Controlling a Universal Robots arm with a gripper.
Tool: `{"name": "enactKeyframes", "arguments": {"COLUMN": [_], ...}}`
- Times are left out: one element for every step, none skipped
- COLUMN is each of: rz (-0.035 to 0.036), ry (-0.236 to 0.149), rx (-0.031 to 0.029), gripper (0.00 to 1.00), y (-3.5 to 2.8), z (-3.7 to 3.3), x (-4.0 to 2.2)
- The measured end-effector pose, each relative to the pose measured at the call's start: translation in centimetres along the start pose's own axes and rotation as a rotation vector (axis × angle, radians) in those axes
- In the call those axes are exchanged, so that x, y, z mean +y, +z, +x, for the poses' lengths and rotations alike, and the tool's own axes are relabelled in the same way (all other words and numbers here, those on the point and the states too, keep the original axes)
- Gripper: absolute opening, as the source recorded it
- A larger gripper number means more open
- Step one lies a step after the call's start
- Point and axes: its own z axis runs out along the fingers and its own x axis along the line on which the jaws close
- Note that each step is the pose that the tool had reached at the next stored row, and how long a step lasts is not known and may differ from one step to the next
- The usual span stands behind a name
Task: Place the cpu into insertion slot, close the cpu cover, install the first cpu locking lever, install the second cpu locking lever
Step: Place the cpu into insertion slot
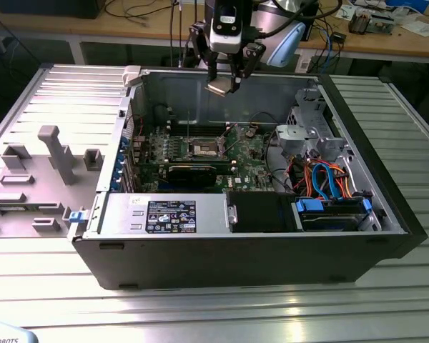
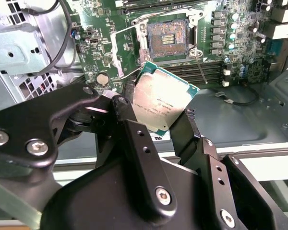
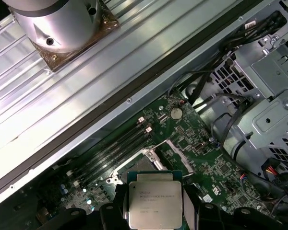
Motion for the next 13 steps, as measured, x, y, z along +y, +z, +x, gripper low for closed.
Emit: {"name": "enactKeyframes", "arguments": {"rz": [-0.0004, -0.0003, -0.0003, -0.0004, -0.0005, -0.0007, -0.0008, -0.0009, -0.0010, -0.0011, -0.0013, -0.0013, -0.0014], "ry": [0.011, 0.017, 0.025, 0.034, 0.043, 0.059, 0.070, 0.078, 0.093, 0.104, 0.116, 0.127, 0.143], "rx": [-0.0010, -0.0017, -0.0025, -0.0033, -0.0042, -0.0058, -0.0068, -0.0076, -0.0090, -0.0101, -0.0113, -0.0123, -0.0140], "gripper": [0.54, 0.54, 0.54, 0.54, 0.54, 0.54, 0.54, 0.54, 0.54, 0.54, 0.54, 0.54, 0.54], "y": [0.02, 0.02, 0.02, 0.03, 0.04, 0.05, 0.06, 0.07, 0.08, 0.08, 0.09, 0.10, 0.11], "z": [0.00, 0.00, 0.00, 0.00, 0.00, 0.00, 0.00, 0.00, 0.00, 0.00, 0.00, 0.00, 0.00], "x": [0.00, 0.00, 0.00, 0.00, 0.00, 0.00, -0.01, -0.01, -0.01, 0.00, -0.01, -0.01, -0.01]}}
